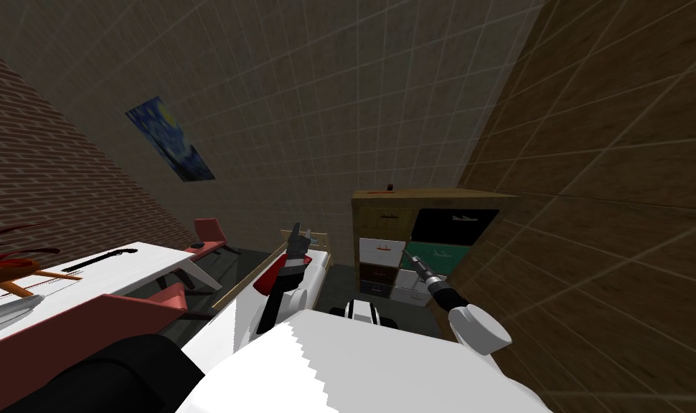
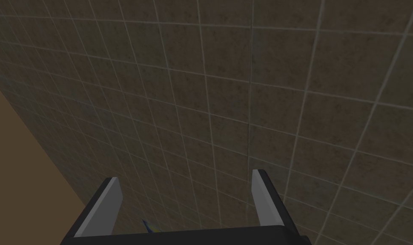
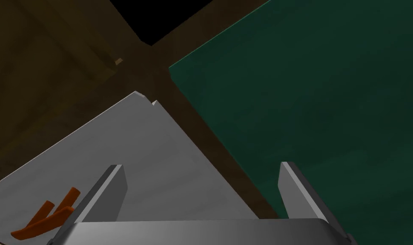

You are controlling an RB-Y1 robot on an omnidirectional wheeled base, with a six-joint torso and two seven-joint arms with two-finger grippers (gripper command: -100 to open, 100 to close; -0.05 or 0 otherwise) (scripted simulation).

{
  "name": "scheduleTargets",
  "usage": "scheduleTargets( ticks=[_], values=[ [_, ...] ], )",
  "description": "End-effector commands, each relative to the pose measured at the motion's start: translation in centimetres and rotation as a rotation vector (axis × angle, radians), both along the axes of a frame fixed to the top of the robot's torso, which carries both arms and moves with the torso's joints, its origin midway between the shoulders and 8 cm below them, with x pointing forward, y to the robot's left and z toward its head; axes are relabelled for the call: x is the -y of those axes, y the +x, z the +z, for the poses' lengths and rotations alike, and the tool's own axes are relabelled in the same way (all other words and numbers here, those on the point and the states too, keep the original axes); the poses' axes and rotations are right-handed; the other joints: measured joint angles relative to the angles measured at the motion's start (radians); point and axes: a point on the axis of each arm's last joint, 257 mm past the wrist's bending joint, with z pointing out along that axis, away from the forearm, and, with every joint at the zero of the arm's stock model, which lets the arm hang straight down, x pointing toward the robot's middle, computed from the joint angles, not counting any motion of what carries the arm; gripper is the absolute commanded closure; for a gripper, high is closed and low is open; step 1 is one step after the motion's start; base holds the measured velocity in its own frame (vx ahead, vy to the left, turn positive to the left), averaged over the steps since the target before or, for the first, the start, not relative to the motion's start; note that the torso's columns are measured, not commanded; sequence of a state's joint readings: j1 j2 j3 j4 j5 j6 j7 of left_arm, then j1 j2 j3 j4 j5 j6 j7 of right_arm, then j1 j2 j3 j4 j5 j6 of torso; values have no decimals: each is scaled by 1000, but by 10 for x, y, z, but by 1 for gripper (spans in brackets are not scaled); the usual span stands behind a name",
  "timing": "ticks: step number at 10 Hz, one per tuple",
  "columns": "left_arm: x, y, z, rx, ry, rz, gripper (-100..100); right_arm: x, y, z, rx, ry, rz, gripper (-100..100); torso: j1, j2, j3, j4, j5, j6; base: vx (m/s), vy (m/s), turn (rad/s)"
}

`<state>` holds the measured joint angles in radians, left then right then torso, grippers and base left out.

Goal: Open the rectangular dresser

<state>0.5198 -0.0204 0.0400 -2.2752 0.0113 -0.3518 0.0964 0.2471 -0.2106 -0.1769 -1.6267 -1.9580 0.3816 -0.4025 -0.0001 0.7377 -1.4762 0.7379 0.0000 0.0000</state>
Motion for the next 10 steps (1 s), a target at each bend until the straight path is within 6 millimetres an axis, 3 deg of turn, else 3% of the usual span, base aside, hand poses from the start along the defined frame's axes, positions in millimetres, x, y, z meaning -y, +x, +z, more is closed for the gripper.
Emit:
scheduleTargets(
  ticks=[1,10],
  values=[
    [0,0,0,0,0,0,0,-8,-3,-5,-1,104,26,-100,0,0,0,0,0,0,29,27,-10],
    [0,0,0,0,0,0,0,-30,-16,-11,18,431,83,-100,0,1,0,0,0,0,20,26,-14]
  ],
)
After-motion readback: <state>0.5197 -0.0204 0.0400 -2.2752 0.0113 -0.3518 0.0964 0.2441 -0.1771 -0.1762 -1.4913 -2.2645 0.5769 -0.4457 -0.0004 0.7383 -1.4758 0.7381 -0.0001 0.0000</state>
